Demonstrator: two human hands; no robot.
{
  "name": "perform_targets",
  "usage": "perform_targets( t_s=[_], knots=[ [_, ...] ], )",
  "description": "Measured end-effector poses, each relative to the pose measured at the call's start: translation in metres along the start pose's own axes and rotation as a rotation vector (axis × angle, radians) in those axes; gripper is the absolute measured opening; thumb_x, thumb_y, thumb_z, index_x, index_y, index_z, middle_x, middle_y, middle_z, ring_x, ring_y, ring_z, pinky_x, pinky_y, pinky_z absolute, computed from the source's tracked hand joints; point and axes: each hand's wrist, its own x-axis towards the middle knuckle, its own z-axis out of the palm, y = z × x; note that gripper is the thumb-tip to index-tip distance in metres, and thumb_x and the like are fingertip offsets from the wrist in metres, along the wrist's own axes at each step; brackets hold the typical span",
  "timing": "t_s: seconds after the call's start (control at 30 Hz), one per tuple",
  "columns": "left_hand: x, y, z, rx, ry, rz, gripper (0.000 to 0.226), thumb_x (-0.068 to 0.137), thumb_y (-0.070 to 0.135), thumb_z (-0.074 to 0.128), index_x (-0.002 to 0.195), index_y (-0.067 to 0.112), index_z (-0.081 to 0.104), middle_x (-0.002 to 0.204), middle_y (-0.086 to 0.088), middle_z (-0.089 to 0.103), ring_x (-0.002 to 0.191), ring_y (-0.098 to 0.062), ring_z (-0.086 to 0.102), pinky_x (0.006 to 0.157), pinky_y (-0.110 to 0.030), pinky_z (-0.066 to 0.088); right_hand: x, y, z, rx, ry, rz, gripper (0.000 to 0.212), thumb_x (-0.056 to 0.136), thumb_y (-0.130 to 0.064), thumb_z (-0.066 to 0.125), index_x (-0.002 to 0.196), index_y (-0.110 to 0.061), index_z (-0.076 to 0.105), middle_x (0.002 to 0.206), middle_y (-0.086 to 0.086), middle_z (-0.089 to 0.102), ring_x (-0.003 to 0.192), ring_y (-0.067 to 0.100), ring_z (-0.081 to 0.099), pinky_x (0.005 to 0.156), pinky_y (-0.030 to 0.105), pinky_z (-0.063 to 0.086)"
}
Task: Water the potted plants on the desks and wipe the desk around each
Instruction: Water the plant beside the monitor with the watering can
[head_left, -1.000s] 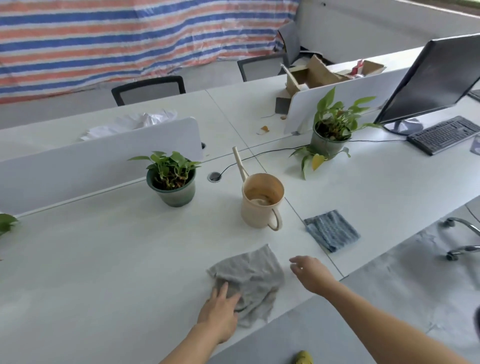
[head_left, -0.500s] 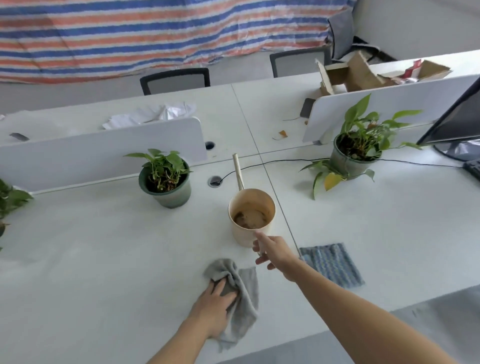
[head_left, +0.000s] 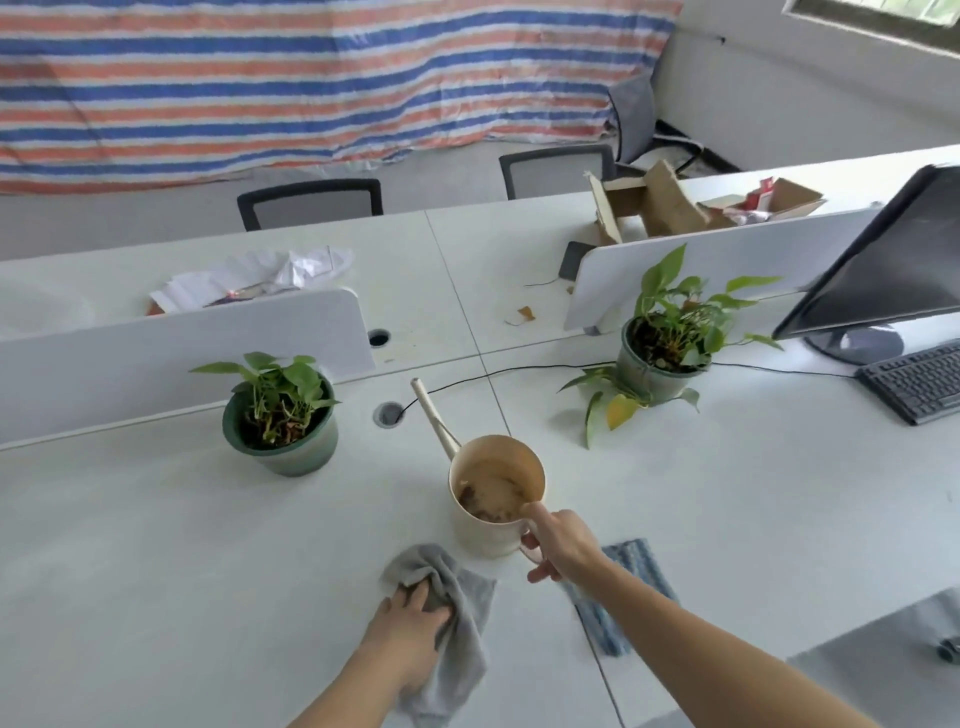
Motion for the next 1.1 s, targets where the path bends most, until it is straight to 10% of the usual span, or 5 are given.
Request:
perform_targets(
  t_s=[0.2, 0.37, 0.67, 1.1],
  knots=[
    [0.03, 0.029, -0.037, 0.058, -0.029, 0.011, 0.044, 0.097, 0.025, 0.039, 0.14, 0.018, 0.045, 0.153, -0.011, 0.03, 0.139, -0.028, 0.032, 0.109, -0.037, 0.033, -0.004, 0.024, -0.051, -0.025, 0.067, 0.0, 0.048, 0.092, -0.04, 0.043, 0.081, -0.003, 0.07, 0.093, 0.006, 0.073, 0.055, 0.03, 0.072, 0.051, 0.026, 0.046],
    [0.054, 0.072, -0.094, -0.168, 0.157, -0.066, 0.021, 0.091, 0.022, 0.045, 0.094, 0.02, 0.065, 0.113, -0.007, 0.066, 0.106, -0.028, 0.062, 0.085, -0.03, 0.048, -0.01, 0.043, -0.113, -0.007, 0.122, 0.025, 0.043, 0.092, -0.037, 0.042, 0.081, -0.006, 0.071, 0.087, 0.008, 0.074, 0.06, 0.033, 0.074, 0.055, 0.029, 0.043],
    [0.106, 0.206, -0.201, -0.843, 0.55, -0.148, 0.034, 0.096, 0.037, 0.047, 0.082, 0.015, 0.069, 0.082, -0.004, 0.069, 0.084, -0.028, 0.062, 0.066, -0.031, 0.043, -0.007, 0.054, -0.252, -0.021, 0.106, -0.051, 0.039, 0.09, -0.027, 0.043, 0.074, -0.002, 0.067, 0.082, 0.013, 0.076, 0.068, 0.036, 0.074, 0.053, 0.028, 0.047],
    [0.15, 0.361, -0.265, -1.507, 0.412, -0.023, 0.038, 0.103, 0.04, 0.031, 0.099, 0.018, 0.062, 0.09, -0.003, 0.055, 0.073, -0.014, 0.048, 0.062, -0.029, 0.037, 0.019, 0.058, -0.411, -0.112, 0.047, -0.123, 0.031, 0.088, -0.026, 0.042, 0.076, -0.004, 0.059, 0.064, 0.006, 0.066, 0.066, 0.04, 0.074, 0.056, 0.03, 0.048]
  ],
)
